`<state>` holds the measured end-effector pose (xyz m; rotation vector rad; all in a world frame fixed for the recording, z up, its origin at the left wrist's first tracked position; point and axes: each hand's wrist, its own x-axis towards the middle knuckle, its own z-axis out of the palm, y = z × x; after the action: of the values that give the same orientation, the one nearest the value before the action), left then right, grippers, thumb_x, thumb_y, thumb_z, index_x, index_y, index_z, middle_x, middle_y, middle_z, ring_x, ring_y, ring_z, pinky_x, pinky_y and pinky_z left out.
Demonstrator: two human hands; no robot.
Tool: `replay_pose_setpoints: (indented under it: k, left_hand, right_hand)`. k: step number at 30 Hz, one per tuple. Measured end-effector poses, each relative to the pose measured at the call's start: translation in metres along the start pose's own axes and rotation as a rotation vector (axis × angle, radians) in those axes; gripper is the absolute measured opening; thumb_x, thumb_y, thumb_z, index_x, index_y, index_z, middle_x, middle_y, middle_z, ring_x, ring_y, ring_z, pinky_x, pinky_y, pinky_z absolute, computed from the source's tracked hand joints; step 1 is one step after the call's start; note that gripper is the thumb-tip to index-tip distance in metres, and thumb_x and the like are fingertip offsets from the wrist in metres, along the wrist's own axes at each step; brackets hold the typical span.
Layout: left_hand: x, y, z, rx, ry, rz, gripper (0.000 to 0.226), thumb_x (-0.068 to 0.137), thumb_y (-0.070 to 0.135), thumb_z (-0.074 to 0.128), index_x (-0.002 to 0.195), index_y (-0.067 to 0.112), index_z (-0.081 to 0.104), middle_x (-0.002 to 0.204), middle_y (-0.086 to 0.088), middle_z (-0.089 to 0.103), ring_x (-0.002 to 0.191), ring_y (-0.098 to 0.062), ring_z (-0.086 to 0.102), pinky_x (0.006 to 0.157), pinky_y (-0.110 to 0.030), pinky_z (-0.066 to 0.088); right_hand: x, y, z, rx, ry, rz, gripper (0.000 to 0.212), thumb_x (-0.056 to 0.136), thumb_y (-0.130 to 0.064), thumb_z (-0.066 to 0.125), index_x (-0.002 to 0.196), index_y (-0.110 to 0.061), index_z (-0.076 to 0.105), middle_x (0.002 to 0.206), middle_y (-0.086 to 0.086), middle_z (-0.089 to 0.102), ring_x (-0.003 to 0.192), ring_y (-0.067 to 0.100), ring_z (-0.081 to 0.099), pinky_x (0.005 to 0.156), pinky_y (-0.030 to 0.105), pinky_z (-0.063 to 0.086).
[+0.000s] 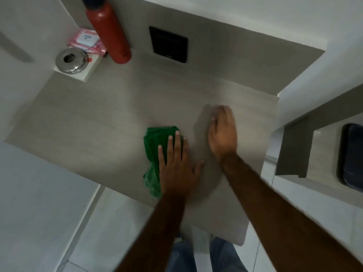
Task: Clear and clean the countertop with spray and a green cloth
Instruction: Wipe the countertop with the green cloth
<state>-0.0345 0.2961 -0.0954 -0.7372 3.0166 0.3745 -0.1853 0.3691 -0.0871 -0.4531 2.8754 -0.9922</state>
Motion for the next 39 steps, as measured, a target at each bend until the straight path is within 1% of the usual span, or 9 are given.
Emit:
replay_pose_setpoints:
  k: [2, 5, 11, 18, 24, 29, 34, 36, 39]
  left_hand:
    - [0.001, -0.003, 0.011, 0.071, 0.015, -0.043, 0.078, 0.101, 0.061, 0.030, 0.160, 0.011, 0.019, 0.170, -0.009, 0.009, 0.157, -0.028, 0.008, 0.124, -0.059, 0.008]
    - [-0.005, -0.034, 0.004, 0.079, 0.072, -0.126, 0.070, 0.103, 0.048, 0.032, 0.161, 0.010, 0.017, 0.169, -0.007, 0.012, 0.157, -0.027, 0.010, 0.122, -0.061, 0.016]
    - [0.020, -0.181, -0.029, 0.119, 0.127, -0.536, 0.067, 0.099, 0.051, 0.035, 0.159, 0.021, 0.027, 0.168, -0.009, 0.019, 0.154, -0.037, 0.017, 0.119, -0.067, 0.013]
    - [0.110, -0.322, -0.082, -0.018, 0.075, -0.793, 0.065, 0.103, 0.057, 0.022, 0.161, 0.029, 0.012, 0.171, -0.004, 0.004, 0.156, -0.034, 0.005, 0.120, -0.065, 0.007]
    - [0.187, -0.338, -0.097, -0.023, 0.027, -0.704, 0.065, 0.103, 0.057, 0.016, 0.162, 0.031, 0.008, 0.171, 0.001, 0.002, 0.156, -0.033, 0.002, 0.121, -0.063, 0.002]
    - [0.179, -0.315, -0.096, 0.026, 0.001, -0.400, 0.059, 0.104, 0.055, 0.018, 0.160, 0.035, 0.017, 0.170, 0.004, 0.013, 0.156, -0.029, 0.010, 0.122, -0.061, 0.008]
    - [0.110, -0.308, -0.086, 0.106, -0.071, -0.046, 0.056, 0.106, 0.052, 0.020, 0.159, 0.035, 0.021, 0.168, 0.003, 0.019, 0.156, -0.025, 0.013, 0.121, -0.059, 0.018]
    - [0.104, -0.330, -0.087, 0.131, -0.039, -0.100, 0.055, 0.105, 0.051, 0.021, 0.158, 0.035, 0.025, 0.167, 0.003, 0.023, 0.154, -0.025, 0.018, 0.119, -0.058, 0.024]
    - [0.124, -0.362, -0.094, 0.066, 0.077, -0.455, 0.055, 0.105, 0.048, 0.028, 0.158, 0.034, 0.024, 0.168, 0.001, 0.020, 0.154, -0.029, 0.019, 0.120, -0.060, 0.020]
  right_hand:
    - [0.005, 0.003, 0.008, -0.163, -0.025, -0.030, 0.052, 0.103, -0.029, 0.041, 0.147, -0.004, 0.052, 0.157, 0.022, 0.045, 0.148, 0.041, 0.040, 0.125, 0.048, 0.029]
    - [-0.008, -0.011, 0.027, -0.357, -0.031, -0.123, 0.052, 0.106, -0.034, 0.042, 0.152, -0.010, 0.046, 0.164, 0.019, 0.037, 0.153, 0.038, 0.032, 0.125, 0.054, 0.025]
    - [-0.011, -0.055, 0.059, -0.422, -0.069, -0.162, 0.064, 0.106, -0.051, 0.033, 0.157, -0.011, 0.038, 0.167, 0.018, 0.032, 0.155, 0.039, 0.027, 0.126, 0.056, 0.021]
    - [-0.010, -0.060, 0.064, -0.504, -0.040, -0.160, 0.070, 0.106, -0.056, 0.026, 0.161, -0.013, 0.030, 0.170, 0.019, 0.024, 0.158, 0.039, 0.020, 0.127, 0.055, 0.018]
    - [-0.011, -0.059, 0.067, -0.520, -0.029, -0.173, 0.070, 0.106, -0.056, 0.025, 0.162, -0.014, 0.027, 0.170, 0.019, 0.023, 0.158, 0.039, 0.019, 0.128, 0.055, 0.017]
    - [-0.011, -0.059, 0.069, -0.506, 0.003, -0.171, 0.069, 0.106, -0.055, 0.028, 0.162, -0.014, 0.029, 0.169, 0.020, 0.025, 0.157, 0.039, 0.021, 0.128, 0.055, 0.018]
    - [-0.011, -0.060, 0.067, -0.511, -0.017, -0.165, 0.071, 0.105, -0.056, 0.024, 0.162, -0.015, 0.028, 0.170, 0.018, 0.023, 0.158, 0.037, 0.019, 0.128, 0.055, 0.018]
    - [-0.011, -0.060, 0.066, -0.506, -0.012, -0.167, 0.071, 0.105, -0.056, 0.025, 0.162, -0.014, 0.029, 0.170, 0.019, 0.024, 0.158, 0.037, 0.020, 0.128, 0.055, 0.019]
    - [-0.010, -0.057, 0.068, -0.513, 0.000, -0.160, 0.070, 0.105, -0.055, 0.028, 0.161, -0.014, 0.030, 0.170, 0.018, 0.024, 0.158, 0.037, 0.021, 0.128, 0.054, 0.018]
